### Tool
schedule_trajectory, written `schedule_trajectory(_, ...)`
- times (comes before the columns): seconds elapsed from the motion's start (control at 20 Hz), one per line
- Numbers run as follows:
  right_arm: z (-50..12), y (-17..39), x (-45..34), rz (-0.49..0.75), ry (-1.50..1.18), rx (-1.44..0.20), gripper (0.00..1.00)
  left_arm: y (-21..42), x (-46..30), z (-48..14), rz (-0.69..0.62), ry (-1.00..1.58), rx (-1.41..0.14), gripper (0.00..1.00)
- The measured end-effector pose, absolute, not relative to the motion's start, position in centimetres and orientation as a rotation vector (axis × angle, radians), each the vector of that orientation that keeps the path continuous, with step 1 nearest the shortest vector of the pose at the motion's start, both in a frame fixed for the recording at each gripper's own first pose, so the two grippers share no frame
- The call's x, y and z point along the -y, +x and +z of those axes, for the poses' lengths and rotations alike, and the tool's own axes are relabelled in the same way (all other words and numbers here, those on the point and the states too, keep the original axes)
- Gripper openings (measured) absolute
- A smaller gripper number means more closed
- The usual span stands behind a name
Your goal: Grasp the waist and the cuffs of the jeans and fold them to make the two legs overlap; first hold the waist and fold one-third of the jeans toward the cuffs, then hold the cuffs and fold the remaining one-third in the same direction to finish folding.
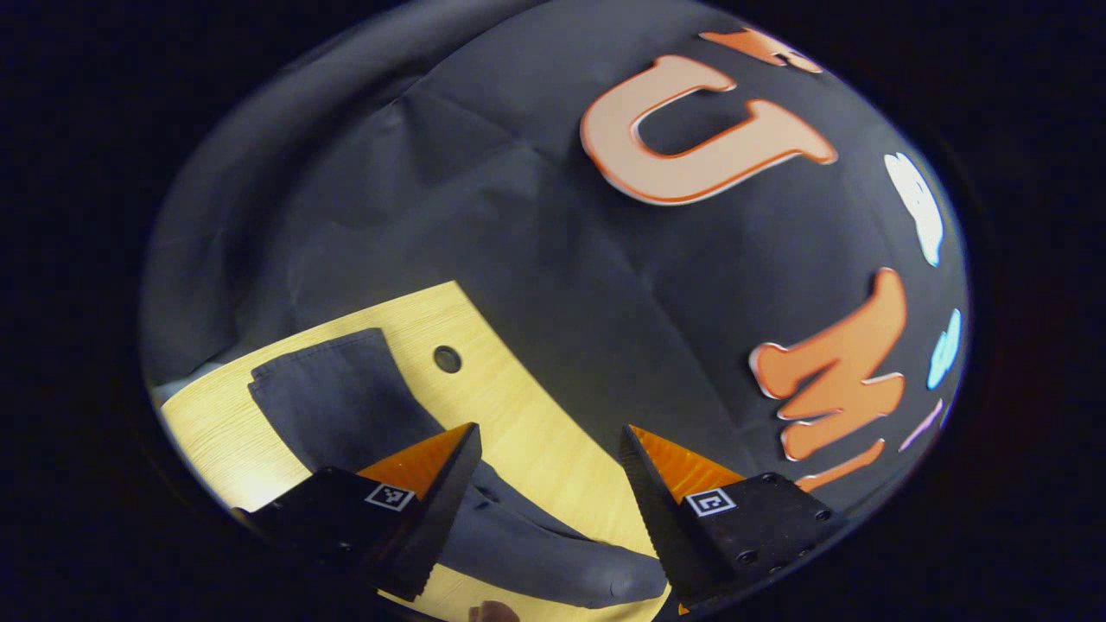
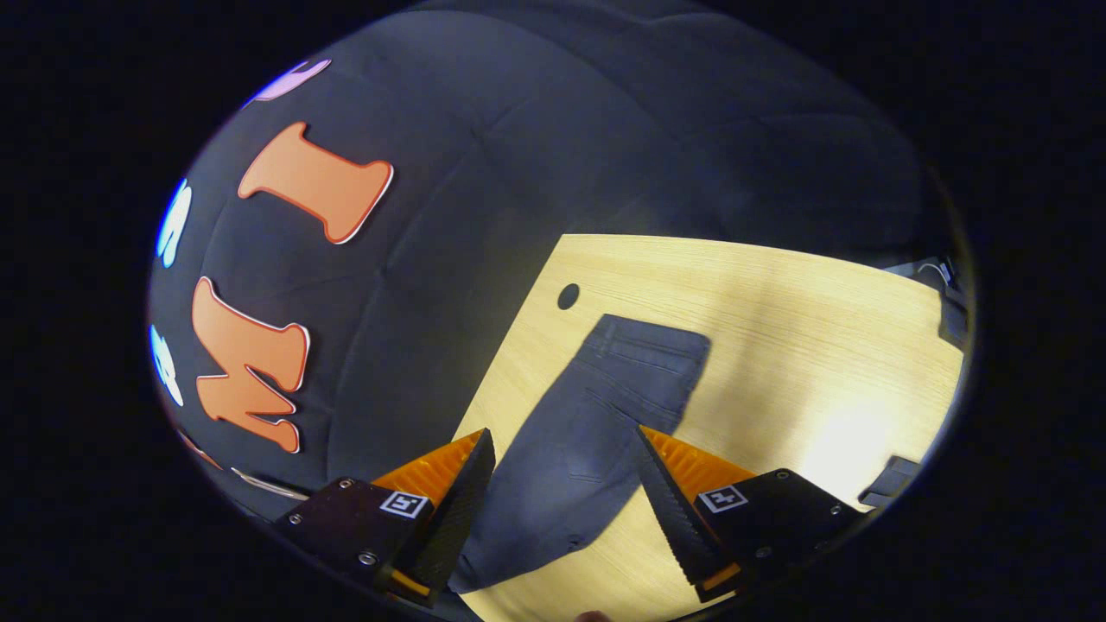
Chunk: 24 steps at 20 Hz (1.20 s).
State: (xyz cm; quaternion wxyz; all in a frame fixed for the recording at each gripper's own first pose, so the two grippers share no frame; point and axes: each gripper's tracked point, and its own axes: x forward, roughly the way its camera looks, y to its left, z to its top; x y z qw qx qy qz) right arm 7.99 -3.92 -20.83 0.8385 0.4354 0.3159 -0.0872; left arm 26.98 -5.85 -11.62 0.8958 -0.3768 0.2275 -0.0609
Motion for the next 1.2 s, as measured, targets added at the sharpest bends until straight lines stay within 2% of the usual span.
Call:
schedule_trajectory(0.15,-23.3,6.0,5.3,-0.214,0.981,-0.644,0.98,22.7,6.2,-9.6,-0.149,-0.680,-0.395,0.98)
schedule_trajectory(0.3,-27.1,5.1,6.5,-0.255,0.957,-0.680,0.98,20.3,6.4,-10.2,-0.153,-0.533,-0.342,0.98)
schedule_trajectory(0.45,-29.0,6.4,7.2,-0.271,0.987,-0.696,0.98,19.1,5.4,-12.7,-0.116,-0.361,-0.382,0.97)
schedule_trajectory(0.5,-29.5,7.0,7.3,-0.273,1.005,-0.697,0.98,19.0,5.9,-13.4,-0.125,-0.356,-0.394,0.94)
schedule_trajectory(0.55,-30.1,8.0,7.7,-0.272,1.013,-0.697,0.98,19.1,6.8,-13.3,-0.135,-0.370,-0.407,0.97)
schedule_trajectory(1.0,-33.9,13.3,8.4,-0.296,1.043,-0.739,0.98,19.1,8.2,-14.6,-0.127,-0.322,-0.455,0.98)
schedule_trajectory(1.2,-33.7,15.5,8.1,-0.275,1.116,-0.694,0.98,19.2,8.2,-15.1,-0.117,-0.342,-0.469,0.98)
